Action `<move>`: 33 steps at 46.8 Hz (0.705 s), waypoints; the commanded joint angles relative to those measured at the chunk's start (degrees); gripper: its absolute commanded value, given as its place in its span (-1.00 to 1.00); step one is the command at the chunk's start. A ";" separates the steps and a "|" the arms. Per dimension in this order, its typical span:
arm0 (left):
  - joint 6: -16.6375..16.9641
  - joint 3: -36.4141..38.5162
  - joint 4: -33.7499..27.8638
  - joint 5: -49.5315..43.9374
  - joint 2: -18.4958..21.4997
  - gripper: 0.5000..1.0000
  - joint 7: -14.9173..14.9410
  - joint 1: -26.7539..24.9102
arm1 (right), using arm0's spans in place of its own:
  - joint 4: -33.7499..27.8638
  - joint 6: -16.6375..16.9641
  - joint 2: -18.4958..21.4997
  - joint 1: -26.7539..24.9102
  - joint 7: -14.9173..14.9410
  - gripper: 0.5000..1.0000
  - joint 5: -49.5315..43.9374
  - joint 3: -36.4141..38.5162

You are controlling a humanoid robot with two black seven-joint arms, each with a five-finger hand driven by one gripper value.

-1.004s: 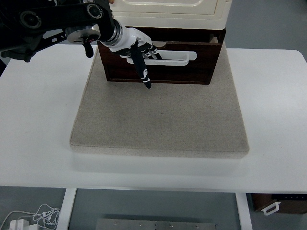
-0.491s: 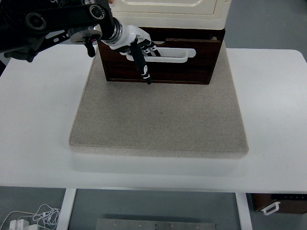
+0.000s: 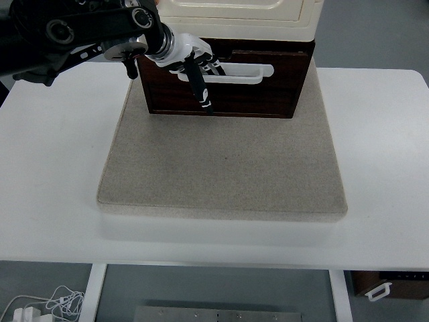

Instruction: Close the drawer under the combination cabinet

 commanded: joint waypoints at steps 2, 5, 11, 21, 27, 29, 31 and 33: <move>0.27 0.00 0.12 0.24 0.05 1.00 -0.05 0.10 | 0.00 0.00 0.00 0.08 0.00 0.81 0.00 0.00; 0.35 0.00 0.38 0.24 -0.04 1.00 -0.05 0.19 | 0.00 0.00 0.00 0.00 0.00 0.81 0.00 0.00; 1.23 0.00 1.17 0.33 -0.83 1.00 -0.22 0.19 | 0.00 0.00 0.00 0.00 0.00 0.81 0.00 0.00; 1.41 0.00 1.26 0.59 -0.92 1.00 -0.31 0.19 | 0.00 0.00 0.00 0.00 0.00 0.81 0.00 0.00; 1.41 -0.18 1.17 0.77 -1.01 1.00 -0.31 0.10 | 0.00 0.00 0.00 0.00 0.00 0.81 0.00 0.00; 1.41 -0.35 1.17 0.77 -1.01 1.00 -0.31 0.01 | 0.00 0.00 0.00 0.00 0.00 0.81 0.00 0.00; 1.32 -0.88 1.17 0.77 -1.01 1.00 -0.31 0.01 | 0.00 0.00 0.00 0.00 0.00 0.81 0.00 0.00; 1.32 -1.14 1.17 0.77 -1.01 1.00 -0.40 -0.07 | 0.00 0.00 0.00 0.00 0.00 0.81 0.00 0.00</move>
